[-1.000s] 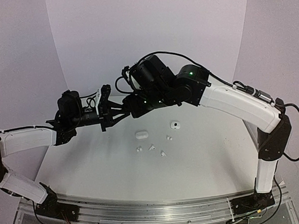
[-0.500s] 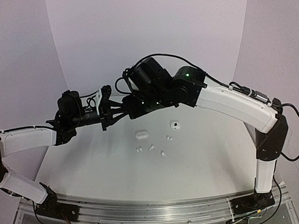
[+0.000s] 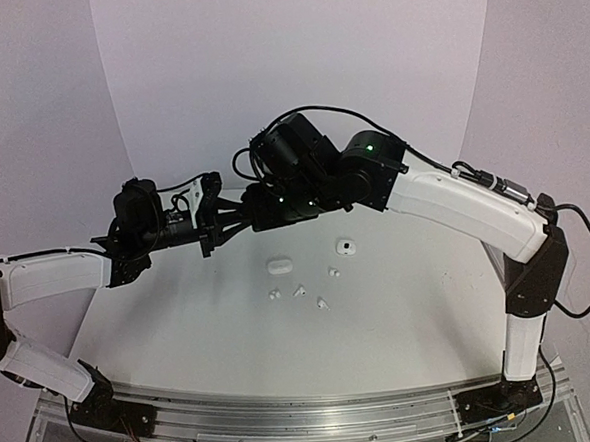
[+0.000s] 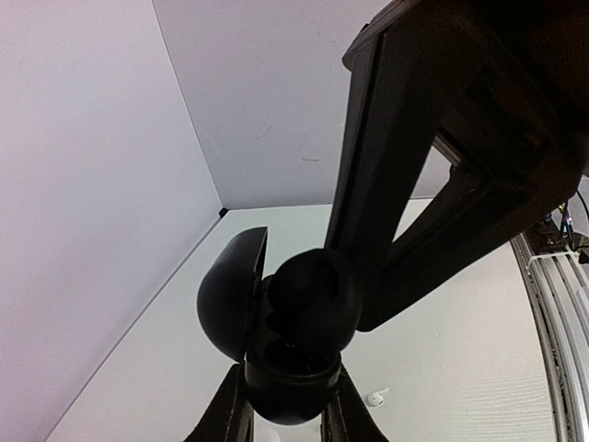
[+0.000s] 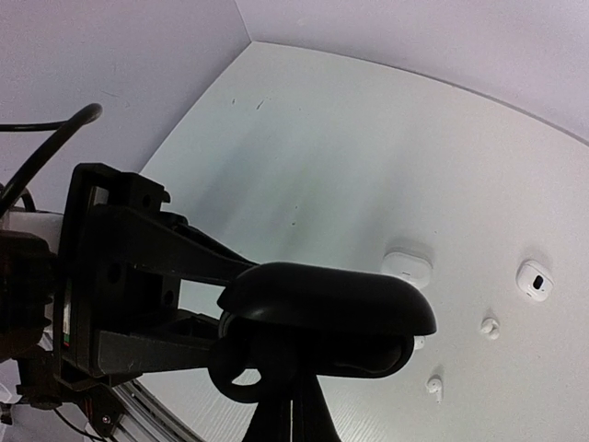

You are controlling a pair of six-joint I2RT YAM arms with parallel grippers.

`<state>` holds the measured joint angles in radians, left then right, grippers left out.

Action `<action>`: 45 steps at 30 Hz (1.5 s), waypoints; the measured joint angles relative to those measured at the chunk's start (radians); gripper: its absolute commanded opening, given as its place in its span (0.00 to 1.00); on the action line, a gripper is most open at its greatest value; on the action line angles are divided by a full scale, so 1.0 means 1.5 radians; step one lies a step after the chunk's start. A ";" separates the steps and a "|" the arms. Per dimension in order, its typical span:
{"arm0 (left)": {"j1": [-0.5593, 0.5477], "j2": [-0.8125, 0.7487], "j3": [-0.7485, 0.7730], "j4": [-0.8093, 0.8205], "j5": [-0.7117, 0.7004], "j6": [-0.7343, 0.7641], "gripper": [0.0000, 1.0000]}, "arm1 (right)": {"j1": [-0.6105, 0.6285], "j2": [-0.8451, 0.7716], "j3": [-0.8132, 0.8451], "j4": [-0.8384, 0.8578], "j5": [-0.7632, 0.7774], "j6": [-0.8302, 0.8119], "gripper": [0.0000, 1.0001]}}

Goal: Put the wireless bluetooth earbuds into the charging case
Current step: Insert the left earbud into the left side groove of the charging case.

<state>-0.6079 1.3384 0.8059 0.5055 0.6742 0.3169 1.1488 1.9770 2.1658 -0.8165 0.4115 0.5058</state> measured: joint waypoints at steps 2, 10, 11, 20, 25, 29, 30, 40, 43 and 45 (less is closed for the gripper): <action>0.000 0.000 0.000 0.000 -0.003 0.004 0.00 | 0.000 0.000 0.000 0.000 0.000 0.009 0.00; 0.000 0.000 0.000 0.001 -0.011 0.017 0.00 | -0.002 0.000 0.000 0.000 0.000 0.036 0.00; 0.000 0.000 0.000 0.001 -0.011 0.018 0.00 | -0.003 0.000 0.000 0.000 0.000 0.039 0.00; -0.003 0.000 -0.003 0.007 -0.030 0.035 0.00 | -0.004 0.013 0.003 0.000 0.000 0.062 0.00; -0.004 0.000 -0.007 0.011 -0.033 0.052 0.00 | -0.007 0.013 0.003 -0.001 0.000 0.077 0.00; -0.004 0.000 -0.007 0.012 -0.033 0.054 0.00 | -0.009 0.013 0.003 -0.001 0.000 0.084 0.00; -0.004 0.000 -0.007 0.012 -0.033 0.054 0.00 | -0.010 0.013 0.004 -0.001 0.000 0.085 0.00; -0.003 -0.001 -0.010 0.009 -0.031 0.071 0.00 | -0.021 0.021 0.015 -0.012 -0.006 0.085 0.00; 0.000 -0.001 -0.010 0.005 -0.033 0.071 0.00 | -0.023 0.034 0.034 -0.020 -0.012 0.084 0.00; 0.003 -0.001 -0.010 0.002 -0.035 0.071 0.00 | -0.026 0.041 0.044 -0.022 -0.015 0.084 0.00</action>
<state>-0.6039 1.3376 0.7914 0.5078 0.6212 0.4232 1.1098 2.0392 2.2313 -0.8496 0.3883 0.6323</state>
